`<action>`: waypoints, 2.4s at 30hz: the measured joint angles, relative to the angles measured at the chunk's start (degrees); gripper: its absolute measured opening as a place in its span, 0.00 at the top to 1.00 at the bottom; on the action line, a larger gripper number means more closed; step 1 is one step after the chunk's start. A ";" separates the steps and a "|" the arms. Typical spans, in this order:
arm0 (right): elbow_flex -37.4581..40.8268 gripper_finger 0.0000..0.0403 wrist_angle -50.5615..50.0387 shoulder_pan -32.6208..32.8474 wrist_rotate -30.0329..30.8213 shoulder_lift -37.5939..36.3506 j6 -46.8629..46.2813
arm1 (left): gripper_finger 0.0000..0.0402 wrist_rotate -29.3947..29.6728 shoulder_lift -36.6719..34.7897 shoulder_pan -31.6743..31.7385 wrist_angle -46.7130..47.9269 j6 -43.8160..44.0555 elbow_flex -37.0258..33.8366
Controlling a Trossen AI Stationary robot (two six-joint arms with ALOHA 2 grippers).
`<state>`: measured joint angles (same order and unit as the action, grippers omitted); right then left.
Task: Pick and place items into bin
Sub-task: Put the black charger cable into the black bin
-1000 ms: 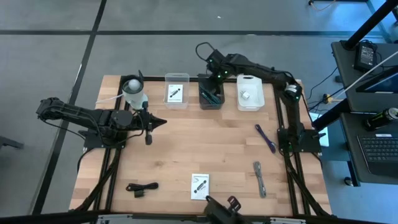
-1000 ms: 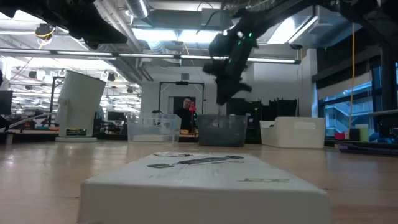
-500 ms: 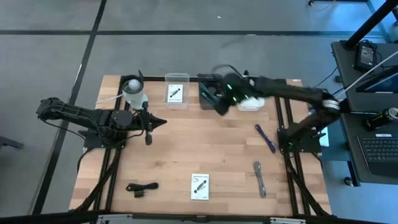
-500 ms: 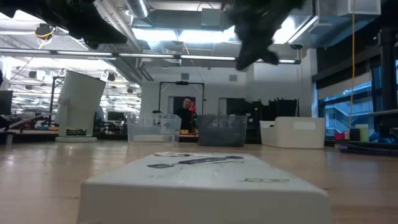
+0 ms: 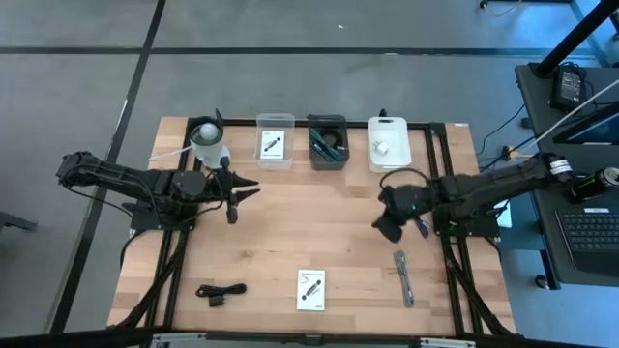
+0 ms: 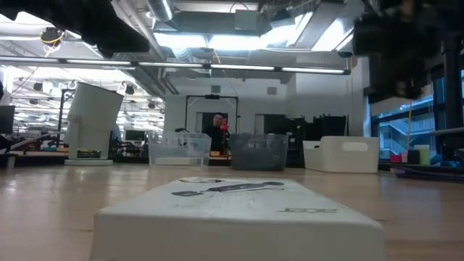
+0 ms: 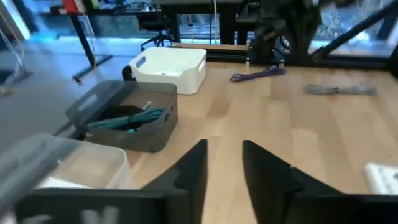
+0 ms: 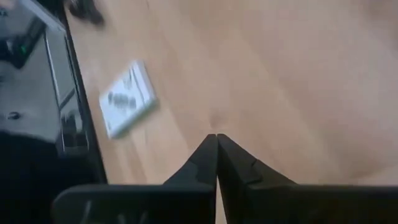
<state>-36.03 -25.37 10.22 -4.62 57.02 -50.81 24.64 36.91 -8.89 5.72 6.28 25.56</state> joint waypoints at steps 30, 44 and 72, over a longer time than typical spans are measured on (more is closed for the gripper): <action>10.37 0.99 5.33 5.14 7.63 -16.11 33.19 | 0.58 -8.13 44.66 -4.27 48.57 22.37 48.93; 15.01 0.98 5.16 5.12 11.11 -26.87 36.17 | 0.58 -27.74 57.34 -14.83 59.27 28.26 50.07; 15.01 0.98 5.39 5.12 8.95 -26.80 34.54 | 0.59 -33.37 77.91 -30.34 50.95 46.49 49.88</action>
<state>-21.02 -19.98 15.33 4.32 30.22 -16.28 -8.73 114.82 -39.23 56.66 52.77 75.44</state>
